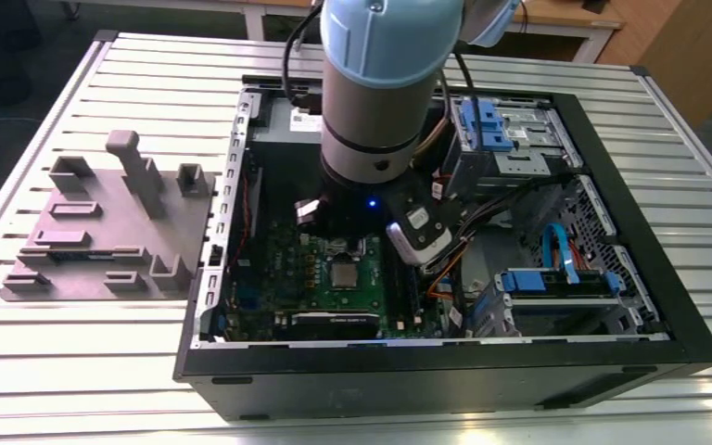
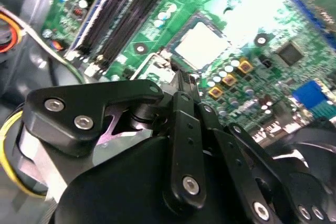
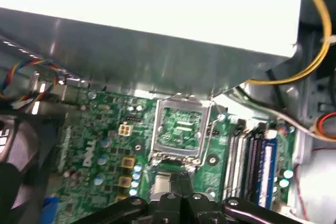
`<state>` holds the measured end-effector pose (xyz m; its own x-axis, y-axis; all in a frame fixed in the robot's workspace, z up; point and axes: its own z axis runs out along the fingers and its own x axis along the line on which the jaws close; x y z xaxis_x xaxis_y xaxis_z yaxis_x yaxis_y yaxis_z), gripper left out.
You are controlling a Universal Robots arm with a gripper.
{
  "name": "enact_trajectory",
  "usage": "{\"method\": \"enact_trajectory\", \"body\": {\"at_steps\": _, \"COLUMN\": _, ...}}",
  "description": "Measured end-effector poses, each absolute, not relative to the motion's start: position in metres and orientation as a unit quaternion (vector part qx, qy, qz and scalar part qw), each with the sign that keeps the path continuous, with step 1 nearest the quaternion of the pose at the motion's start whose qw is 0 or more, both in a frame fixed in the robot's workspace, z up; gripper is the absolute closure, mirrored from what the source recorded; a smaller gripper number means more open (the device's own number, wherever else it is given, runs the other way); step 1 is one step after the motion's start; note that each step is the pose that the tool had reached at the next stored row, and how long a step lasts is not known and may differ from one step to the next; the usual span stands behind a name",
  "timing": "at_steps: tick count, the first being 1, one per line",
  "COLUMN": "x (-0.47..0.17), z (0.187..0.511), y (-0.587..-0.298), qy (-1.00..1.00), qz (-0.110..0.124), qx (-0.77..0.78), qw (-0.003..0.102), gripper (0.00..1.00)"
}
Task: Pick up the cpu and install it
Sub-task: 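Close the cpu cover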
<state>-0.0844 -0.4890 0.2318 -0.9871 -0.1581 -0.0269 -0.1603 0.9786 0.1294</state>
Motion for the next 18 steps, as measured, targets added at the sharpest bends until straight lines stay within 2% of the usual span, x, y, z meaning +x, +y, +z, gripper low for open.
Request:
{"method": "enact_trajectory", "body": {"at_steps": 3, "x": -0.0844, "z": 0.2319, "y": -0.4893, "qy": 0.994, "qz": 0.071, "qx": -0.086, "qw": 0.023, "gripper": 0.9}}
{"method": "enact_trajectory", "body": {"at_steps": 5, "x": -0.0844, "z": 0.2319, "y": -0.4892, "qy": 0.992, "qz": 0.072, "qx": -0.098, "qw": 0.027, "gripper": 0.9}}
{"method": "enact_trajectory", "body": {"at_steps": 18, "x": -0.0764, "z": 0.2284, "y": -0.4891, "qy": 0.978, "qz": 0.074, "qx": -0.194, "qw": 0.021, "gripper": 0.9}}
